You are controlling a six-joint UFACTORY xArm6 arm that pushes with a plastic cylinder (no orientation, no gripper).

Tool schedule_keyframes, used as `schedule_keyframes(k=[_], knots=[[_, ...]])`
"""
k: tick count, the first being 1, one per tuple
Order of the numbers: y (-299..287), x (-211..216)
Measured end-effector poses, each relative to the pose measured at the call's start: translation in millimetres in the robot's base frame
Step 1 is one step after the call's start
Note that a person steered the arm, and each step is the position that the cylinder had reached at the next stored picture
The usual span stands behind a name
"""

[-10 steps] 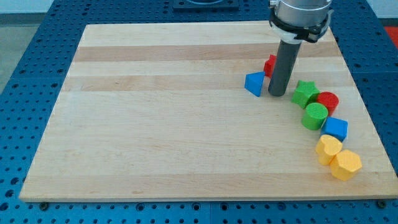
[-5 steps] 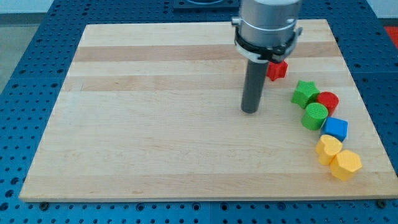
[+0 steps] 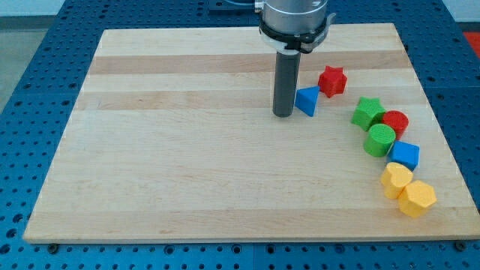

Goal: Place the red star and blue triangle to the top left of the green star

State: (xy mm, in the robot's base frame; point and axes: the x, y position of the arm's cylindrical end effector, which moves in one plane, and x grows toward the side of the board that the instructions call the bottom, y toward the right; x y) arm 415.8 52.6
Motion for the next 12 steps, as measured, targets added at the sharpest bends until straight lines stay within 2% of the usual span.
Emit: schedule_keyframes(k=[2, 4, 10, 12], knots=[[26, -31], [92, -29], [54, -29], [36, 4]])
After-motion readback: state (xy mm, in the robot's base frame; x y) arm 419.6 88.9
